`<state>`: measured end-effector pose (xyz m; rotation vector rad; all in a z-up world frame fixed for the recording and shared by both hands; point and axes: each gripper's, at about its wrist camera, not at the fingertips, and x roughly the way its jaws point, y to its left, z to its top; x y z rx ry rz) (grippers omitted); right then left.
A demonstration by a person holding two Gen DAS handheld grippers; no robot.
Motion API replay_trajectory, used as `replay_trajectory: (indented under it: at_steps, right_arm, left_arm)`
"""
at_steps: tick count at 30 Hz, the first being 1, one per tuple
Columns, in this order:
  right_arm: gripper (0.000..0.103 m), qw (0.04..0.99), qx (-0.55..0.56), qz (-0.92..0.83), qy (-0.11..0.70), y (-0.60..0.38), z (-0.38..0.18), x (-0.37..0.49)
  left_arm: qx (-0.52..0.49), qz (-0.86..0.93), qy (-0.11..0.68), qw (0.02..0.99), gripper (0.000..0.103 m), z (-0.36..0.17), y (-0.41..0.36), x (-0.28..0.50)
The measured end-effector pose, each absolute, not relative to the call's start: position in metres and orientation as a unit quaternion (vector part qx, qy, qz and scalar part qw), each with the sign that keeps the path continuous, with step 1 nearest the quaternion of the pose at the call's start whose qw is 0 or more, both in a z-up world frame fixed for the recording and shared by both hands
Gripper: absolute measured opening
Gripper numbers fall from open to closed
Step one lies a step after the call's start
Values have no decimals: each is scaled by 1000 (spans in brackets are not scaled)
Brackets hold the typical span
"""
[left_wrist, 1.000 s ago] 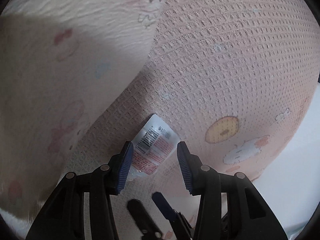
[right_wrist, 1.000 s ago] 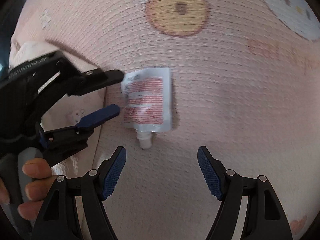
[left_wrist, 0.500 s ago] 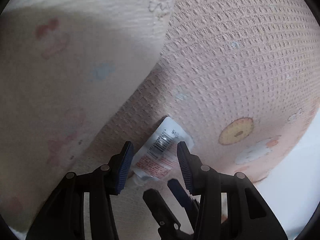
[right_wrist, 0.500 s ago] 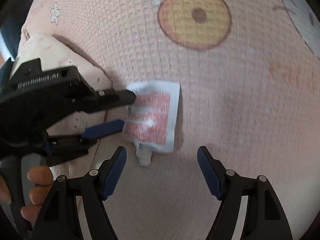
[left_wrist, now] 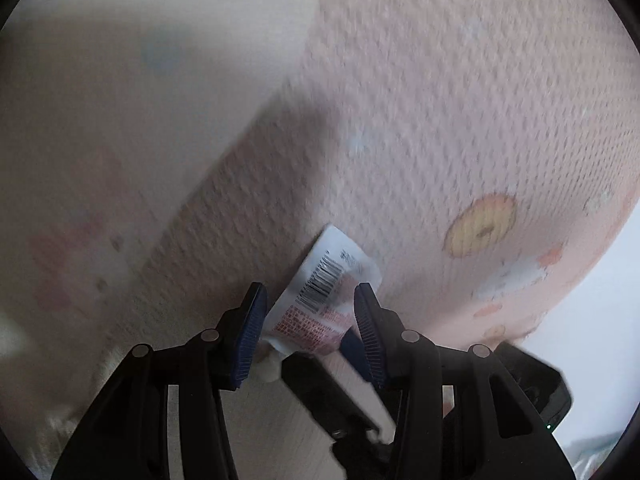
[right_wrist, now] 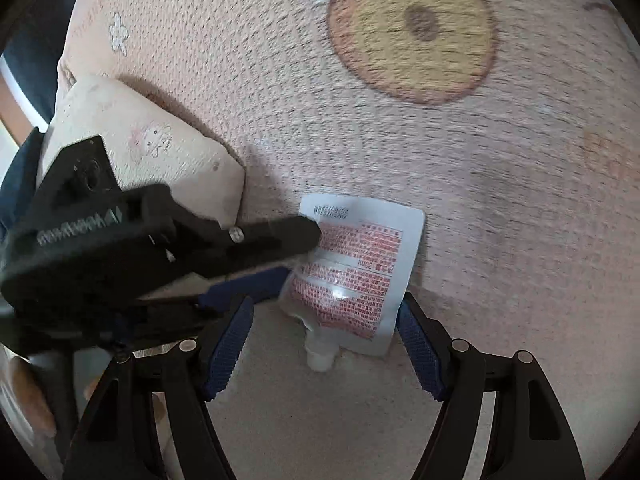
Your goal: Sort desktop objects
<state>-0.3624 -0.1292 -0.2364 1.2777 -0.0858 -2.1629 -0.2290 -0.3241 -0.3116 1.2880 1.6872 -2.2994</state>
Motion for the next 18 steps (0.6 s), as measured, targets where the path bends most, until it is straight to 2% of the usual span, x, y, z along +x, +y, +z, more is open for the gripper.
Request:
replay_trajectory:
  at_steps: [7, 14, 18]
  right_arm:
    - [72, 278, 508, -815, 2, -106, -234, -345]
    - [62, 238, 533, -812, 4, -55, -235, -310]
    - [55, 208, 549, -810, 6, -33, -233, -287]
  left_arm:
    - [466, -688, 552, -72, 48, -336, -288, -237]
    - [526, -705, 456, -134, 47, -325, -216, -242]
    - [547, -700, 431, -155, 39, -326, -182, -223]
